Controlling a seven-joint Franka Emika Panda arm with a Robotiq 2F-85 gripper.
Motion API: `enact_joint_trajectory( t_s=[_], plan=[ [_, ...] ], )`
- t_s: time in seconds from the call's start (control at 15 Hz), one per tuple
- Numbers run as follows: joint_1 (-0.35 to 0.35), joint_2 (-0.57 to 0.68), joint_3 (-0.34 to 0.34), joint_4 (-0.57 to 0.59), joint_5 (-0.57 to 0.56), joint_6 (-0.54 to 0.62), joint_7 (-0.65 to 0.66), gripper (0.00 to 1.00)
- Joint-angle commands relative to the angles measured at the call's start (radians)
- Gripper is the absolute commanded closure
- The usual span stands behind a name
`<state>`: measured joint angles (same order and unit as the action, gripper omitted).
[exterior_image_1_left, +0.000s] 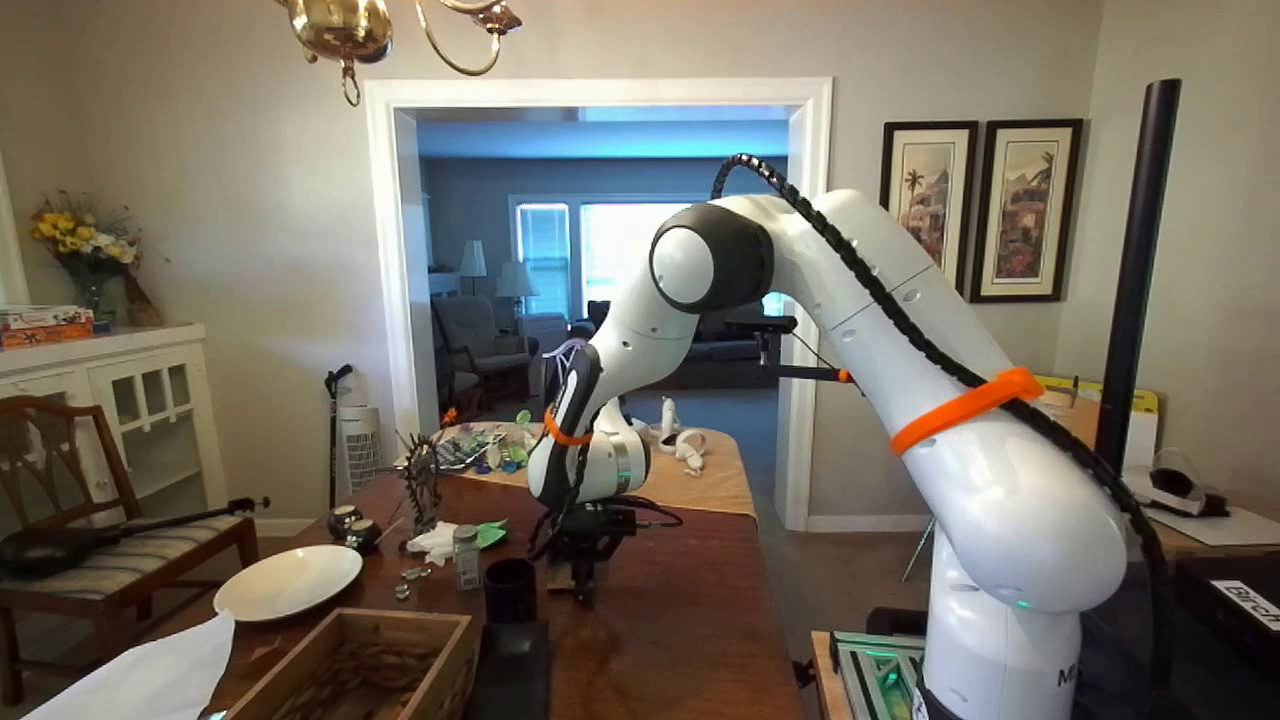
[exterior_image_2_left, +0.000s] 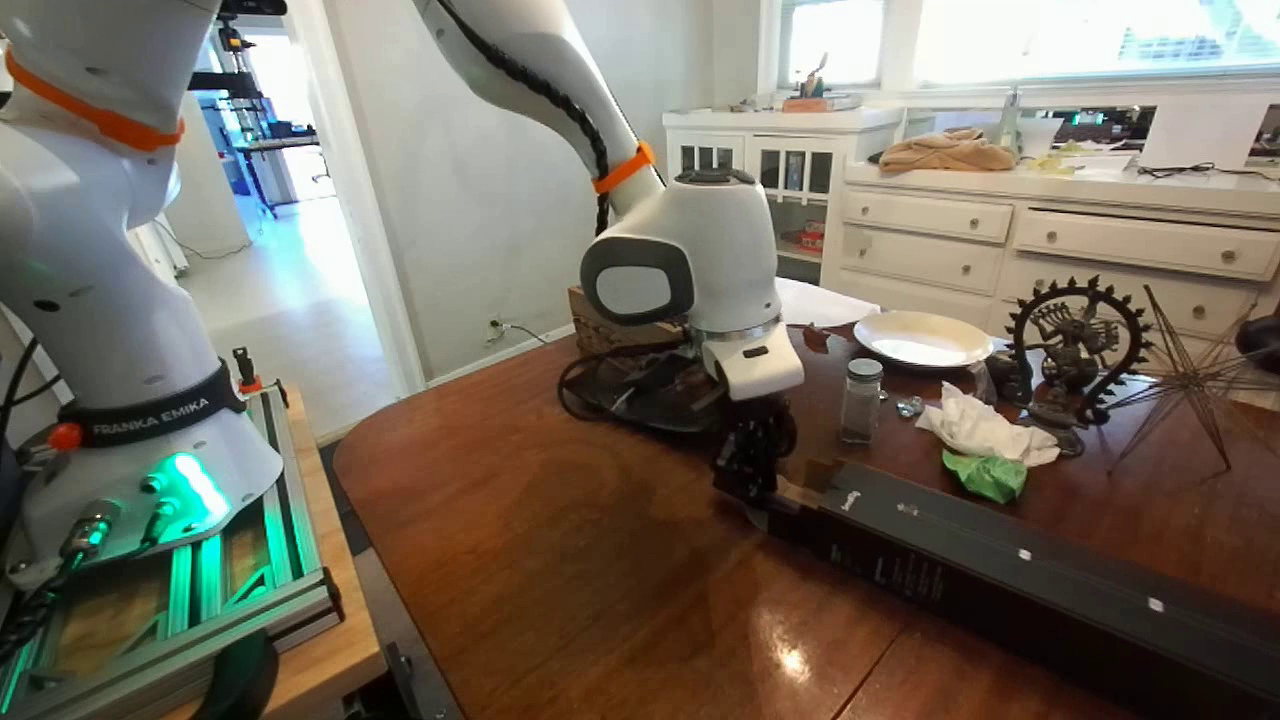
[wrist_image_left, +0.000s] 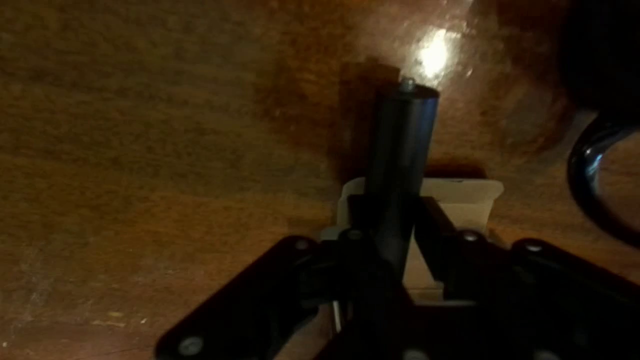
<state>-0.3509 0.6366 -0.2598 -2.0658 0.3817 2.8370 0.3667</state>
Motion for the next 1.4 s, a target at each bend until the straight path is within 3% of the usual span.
enact_joint_trajectory(
  t_s=[0.0, 0.33, 0.93, 1.33],
  plan=[
    [0.044, -0.064, -0.008, -0.062, -0.012, -0.039, 0.016, 0.93],
    [0.07, -0.074, -0.06, -0.056, -0.031, -0.031, 0.04, 0.93],
    [0.102, -0.056, -0.212, -0.021, -0.126, -0.023, 0.094, 0.93],
    [0.168, -0.061, -0.245, -0.064, -0.18, -0.029, 0.144, 0.93]
  ],
)
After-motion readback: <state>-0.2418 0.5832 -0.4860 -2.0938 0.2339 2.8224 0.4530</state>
